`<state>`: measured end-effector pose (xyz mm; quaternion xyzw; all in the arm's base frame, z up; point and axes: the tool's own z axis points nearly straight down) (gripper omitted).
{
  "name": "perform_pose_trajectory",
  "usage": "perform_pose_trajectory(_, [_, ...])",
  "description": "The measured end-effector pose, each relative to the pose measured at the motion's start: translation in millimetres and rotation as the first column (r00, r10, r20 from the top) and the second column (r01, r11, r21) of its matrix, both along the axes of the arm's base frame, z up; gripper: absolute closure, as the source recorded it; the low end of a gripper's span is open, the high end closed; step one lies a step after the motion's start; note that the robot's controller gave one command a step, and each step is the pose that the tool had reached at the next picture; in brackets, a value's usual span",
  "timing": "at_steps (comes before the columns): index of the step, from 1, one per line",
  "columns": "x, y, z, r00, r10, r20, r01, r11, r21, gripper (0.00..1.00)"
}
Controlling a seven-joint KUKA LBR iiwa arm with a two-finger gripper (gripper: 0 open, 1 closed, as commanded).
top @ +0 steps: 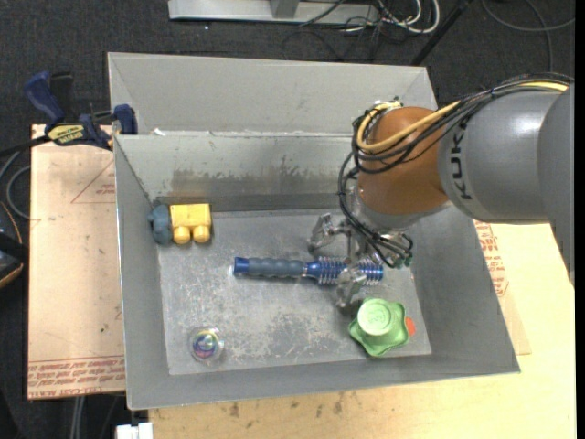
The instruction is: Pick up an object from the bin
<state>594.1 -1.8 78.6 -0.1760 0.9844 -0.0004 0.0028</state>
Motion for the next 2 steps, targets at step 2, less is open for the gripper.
perform_pose_trajectory(2, [4.3,2,121,1.000,-0.002,0.004,0.002,1.000,0.000,1.00])
